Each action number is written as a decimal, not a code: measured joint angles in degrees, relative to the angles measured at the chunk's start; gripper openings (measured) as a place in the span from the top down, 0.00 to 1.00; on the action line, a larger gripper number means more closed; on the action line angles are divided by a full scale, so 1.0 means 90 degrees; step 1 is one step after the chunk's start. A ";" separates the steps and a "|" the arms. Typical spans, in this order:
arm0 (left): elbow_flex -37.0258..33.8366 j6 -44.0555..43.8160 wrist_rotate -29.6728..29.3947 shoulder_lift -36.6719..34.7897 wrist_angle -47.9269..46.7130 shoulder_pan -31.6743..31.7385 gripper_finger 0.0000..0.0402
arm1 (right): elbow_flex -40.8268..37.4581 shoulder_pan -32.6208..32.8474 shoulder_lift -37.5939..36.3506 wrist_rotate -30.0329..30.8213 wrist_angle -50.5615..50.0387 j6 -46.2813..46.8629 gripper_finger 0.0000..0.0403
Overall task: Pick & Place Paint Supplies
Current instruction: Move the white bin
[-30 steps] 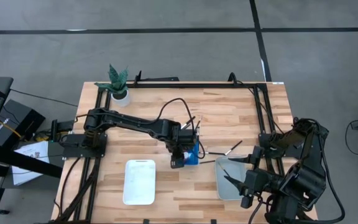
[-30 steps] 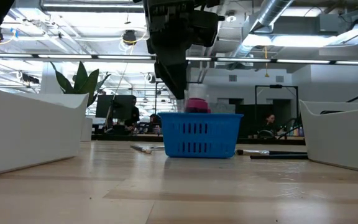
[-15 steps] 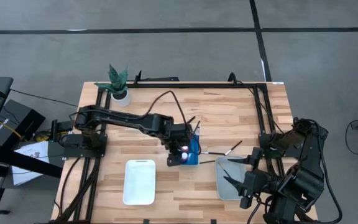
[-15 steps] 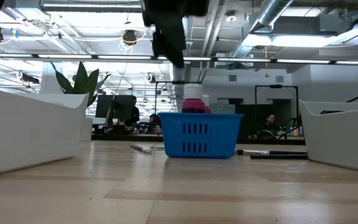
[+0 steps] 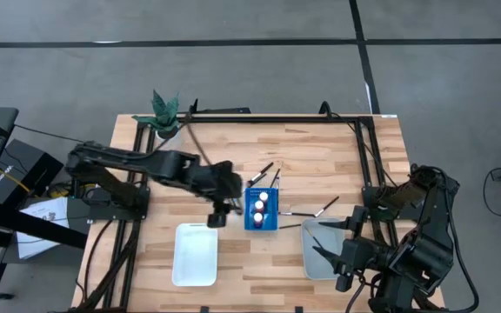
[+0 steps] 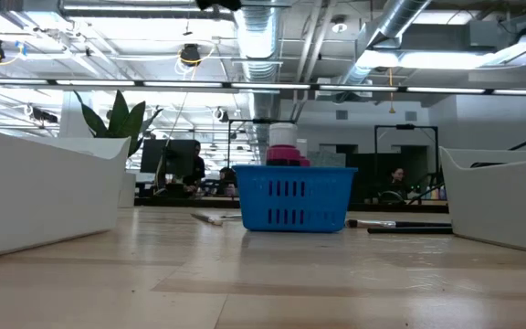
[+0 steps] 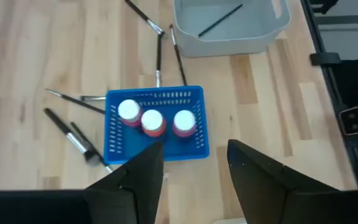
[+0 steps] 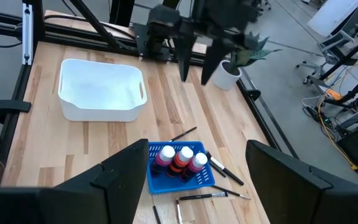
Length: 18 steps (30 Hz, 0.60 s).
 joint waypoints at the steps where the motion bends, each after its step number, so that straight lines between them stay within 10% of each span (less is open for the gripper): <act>1: -0.0203 0.0030 -0.0120 -0.0172 0.0047 -0.0058 0.58 | 0.0000 -0.0001 0.0000 -0.0002 -0.0002 0.0000 0.34; 18: -0.3968 -0.1399 -0.1480 -0.0054 0.2625 -0.0634 0.66 | 0.0000 -0.0018 -0.0002 -0.0167 0.0058 0.0005 0.34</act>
